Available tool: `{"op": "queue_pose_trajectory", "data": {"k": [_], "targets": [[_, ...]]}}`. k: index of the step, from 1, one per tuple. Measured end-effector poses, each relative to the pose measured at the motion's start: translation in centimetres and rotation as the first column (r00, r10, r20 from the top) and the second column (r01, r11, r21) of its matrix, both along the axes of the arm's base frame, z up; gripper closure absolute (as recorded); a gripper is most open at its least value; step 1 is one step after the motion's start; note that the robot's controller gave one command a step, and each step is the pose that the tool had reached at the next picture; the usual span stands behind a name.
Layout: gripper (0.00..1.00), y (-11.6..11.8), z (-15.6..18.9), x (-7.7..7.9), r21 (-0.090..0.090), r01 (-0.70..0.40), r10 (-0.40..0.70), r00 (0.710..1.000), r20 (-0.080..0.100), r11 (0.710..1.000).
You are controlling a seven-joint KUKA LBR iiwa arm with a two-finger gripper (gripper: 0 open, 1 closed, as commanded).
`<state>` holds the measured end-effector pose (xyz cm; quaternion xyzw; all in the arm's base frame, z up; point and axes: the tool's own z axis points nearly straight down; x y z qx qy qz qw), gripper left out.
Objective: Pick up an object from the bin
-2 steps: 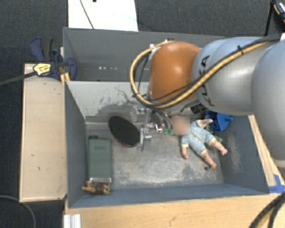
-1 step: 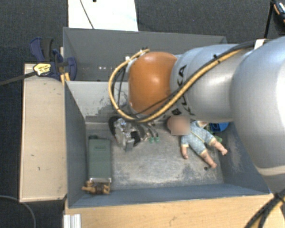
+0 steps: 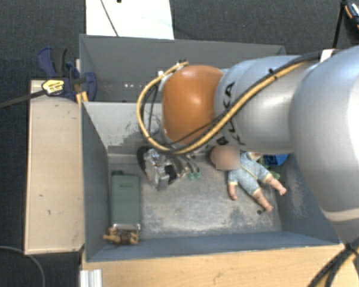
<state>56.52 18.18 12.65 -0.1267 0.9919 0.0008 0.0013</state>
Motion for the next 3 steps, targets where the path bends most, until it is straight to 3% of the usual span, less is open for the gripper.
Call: {"op": "queue_pose_trajectory", "data": {"k": [1, 2, 3], "targets": [[0.0, -1.8, 0.7, -1.0, -0.002, 0.183, -0.183, 0.983, -0.003, 0.983], [0.0, -1.7, 0.7, -1.0, -0.002, 0.183, -0.183, 0.983, -0.003, 0.983], [0.0, -3.4, 1.1, -1.1, 0.0, 0.063, -0.063, 0.998, -0.006, 0.998]]}}
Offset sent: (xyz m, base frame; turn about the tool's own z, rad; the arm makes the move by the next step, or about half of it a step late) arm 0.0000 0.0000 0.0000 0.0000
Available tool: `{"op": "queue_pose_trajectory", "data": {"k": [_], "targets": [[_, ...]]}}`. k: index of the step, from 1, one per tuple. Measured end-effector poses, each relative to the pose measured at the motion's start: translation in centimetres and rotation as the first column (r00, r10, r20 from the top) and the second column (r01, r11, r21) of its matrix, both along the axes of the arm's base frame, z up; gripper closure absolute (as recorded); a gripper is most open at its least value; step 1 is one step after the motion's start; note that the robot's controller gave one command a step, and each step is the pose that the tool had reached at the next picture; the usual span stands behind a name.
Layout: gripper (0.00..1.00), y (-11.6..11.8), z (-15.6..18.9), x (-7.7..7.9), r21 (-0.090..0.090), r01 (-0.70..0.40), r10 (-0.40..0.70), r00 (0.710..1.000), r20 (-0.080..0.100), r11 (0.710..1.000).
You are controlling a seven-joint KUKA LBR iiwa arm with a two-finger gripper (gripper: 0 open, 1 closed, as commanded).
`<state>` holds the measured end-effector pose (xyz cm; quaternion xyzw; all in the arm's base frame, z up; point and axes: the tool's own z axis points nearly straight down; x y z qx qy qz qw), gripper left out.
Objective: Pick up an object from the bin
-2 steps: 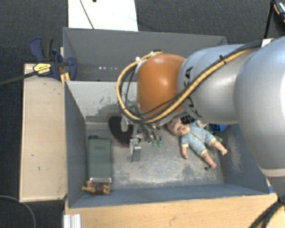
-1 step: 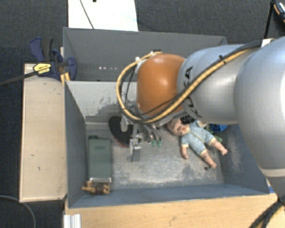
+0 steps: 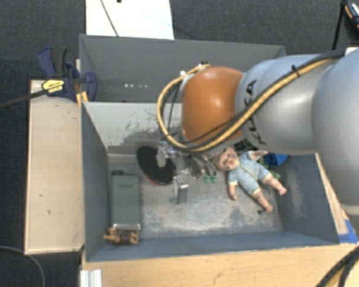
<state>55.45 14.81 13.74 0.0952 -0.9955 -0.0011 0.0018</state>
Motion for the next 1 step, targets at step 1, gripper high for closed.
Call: {"op": "queue_pose_trajectory", "data": {"k": [1], "targets": [[0.0, -4.73, 2.54, 2.9, -0.002, -0.189, 0.189, 0.982, 0.008, 0.982]]}}
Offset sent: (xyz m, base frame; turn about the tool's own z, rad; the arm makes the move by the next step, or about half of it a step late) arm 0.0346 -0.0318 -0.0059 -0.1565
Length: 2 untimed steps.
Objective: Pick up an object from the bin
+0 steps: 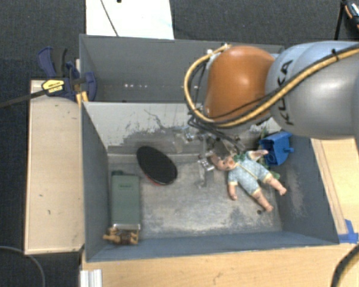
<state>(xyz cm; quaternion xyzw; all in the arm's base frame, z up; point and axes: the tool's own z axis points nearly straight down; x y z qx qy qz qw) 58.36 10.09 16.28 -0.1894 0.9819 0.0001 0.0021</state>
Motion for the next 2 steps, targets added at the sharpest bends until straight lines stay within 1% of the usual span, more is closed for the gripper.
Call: {"op": "queue_pose_trajectory", "data": {"k": [1, 2], "targets": [[0.0, 1.0, -1.9, 0.5, 0.001, 0.024, -0.024, 1.0, 0.001, 1.0], [0.0, 6.4, -5.7, -1.1, -0.001, -0.039, 0.039, 0.999, 0.001, 0.999]]}}
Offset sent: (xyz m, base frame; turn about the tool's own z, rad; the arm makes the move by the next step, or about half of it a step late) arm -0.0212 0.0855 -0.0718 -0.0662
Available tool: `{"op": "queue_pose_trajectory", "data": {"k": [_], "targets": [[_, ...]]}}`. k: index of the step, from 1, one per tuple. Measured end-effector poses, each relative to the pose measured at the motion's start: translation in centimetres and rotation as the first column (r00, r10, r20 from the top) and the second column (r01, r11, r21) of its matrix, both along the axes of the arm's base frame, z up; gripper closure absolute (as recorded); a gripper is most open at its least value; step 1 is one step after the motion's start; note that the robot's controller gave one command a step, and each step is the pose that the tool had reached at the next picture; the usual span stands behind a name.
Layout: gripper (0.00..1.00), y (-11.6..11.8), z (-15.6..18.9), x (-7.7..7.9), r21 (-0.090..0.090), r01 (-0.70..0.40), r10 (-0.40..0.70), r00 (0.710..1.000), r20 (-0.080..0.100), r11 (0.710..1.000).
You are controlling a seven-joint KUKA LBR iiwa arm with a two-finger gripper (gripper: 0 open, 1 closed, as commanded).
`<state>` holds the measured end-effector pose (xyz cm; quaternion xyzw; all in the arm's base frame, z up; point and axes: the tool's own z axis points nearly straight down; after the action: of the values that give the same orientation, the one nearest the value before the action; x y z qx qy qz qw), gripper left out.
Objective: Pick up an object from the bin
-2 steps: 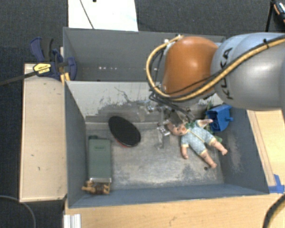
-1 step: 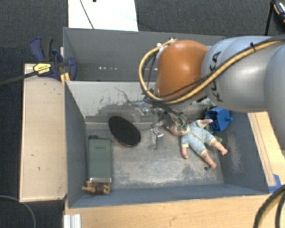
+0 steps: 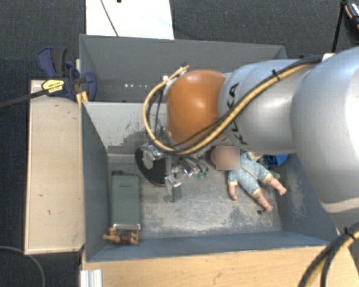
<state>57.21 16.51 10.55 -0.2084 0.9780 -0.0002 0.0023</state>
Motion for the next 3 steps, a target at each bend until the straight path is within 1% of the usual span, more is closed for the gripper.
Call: {"op": "queue_pose_trajectory", "data": {"k": [1, 2, 3], "targets": [[0.0, 0.0, -1.7, 0.5, 0.008, -0.063, 0.063, 0.998, 0.0, 0.998], [0.0, -3.2, -0.8, 1.3, 0.002, 0.086, -0.086, 0.996, 0.002, 0.996], [1.0, -0.1, -2.1, 0.4, 0.006, -0.046, 0.046, 0.999, 0.005, 0.999]]}}
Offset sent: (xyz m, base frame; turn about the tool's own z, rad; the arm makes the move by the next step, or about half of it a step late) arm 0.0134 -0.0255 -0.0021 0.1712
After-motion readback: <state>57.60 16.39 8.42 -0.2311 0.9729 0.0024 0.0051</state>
